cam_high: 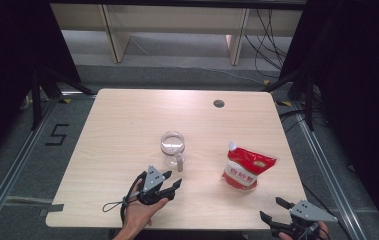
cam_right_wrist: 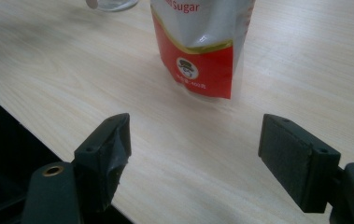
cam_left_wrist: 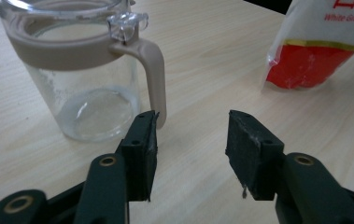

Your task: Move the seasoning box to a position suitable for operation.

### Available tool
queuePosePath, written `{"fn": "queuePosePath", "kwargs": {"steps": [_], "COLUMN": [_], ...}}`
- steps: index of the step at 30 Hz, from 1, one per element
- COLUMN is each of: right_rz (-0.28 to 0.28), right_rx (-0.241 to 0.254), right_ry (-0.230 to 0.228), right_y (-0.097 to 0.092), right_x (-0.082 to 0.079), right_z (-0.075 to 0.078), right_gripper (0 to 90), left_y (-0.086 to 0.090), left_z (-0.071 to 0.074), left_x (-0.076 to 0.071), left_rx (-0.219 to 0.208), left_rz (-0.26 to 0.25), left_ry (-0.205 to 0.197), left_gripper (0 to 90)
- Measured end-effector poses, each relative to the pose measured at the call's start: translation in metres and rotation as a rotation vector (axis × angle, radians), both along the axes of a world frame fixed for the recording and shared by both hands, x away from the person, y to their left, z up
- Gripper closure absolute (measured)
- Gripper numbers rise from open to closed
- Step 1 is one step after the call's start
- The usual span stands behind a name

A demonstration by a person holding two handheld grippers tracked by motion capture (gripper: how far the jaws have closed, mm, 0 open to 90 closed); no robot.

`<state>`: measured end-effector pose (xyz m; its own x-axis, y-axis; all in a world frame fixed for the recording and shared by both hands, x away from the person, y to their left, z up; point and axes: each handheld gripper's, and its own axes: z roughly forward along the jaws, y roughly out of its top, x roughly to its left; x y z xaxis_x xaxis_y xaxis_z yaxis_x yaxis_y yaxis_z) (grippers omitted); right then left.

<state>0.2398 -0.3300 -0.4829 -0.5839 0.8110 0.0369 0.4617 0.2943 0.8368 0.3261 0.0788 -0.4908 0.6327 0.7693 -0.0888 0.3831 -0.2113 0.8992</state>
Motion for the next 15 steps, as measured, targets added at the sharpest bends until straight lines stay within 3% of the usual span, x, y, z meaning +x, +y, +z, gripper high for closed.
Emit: {"fn": "queuePosePath", "kwargs": {"steps": [3,4,8,13,15], "right_rz": [-0.007,-0.003,-0.002,0.002,-0.008], "right_rx": [-0.006,-0.008,-0.001,-0.003,0.011], "right_ry": [0.001,-0.005,-0.002,-0.001,0.020], "right_y": [0.000,0.000,0.001,0.001,0.002], "right_x": [0.000,0.000,0.000,0.000,-0.001], "right_z": [0.000,0.000,-0.001,-0.001,-0.001], "right_gripper": [26.1,26.1,26.1,26.1,26.1], "left_y": [-0.004,-0.007,-0.011,-0.016,-0.017], "left_z": [-0.001,-0.002,-0.005,-0.006,-0.006], "left_x": [0.005,0.010,0.019,0.023,0.026], "left_rx": [-0.001,0.027,0.018,0.027,0.046], "left_rz": [0.021,0.050,0.085,0.083,0.084], "left_ry": [-0.002,-0.020,-0.024,-0.031,-0.030], "left_gripper": [55.3,55.6,56.7,58.4,58.7]}}
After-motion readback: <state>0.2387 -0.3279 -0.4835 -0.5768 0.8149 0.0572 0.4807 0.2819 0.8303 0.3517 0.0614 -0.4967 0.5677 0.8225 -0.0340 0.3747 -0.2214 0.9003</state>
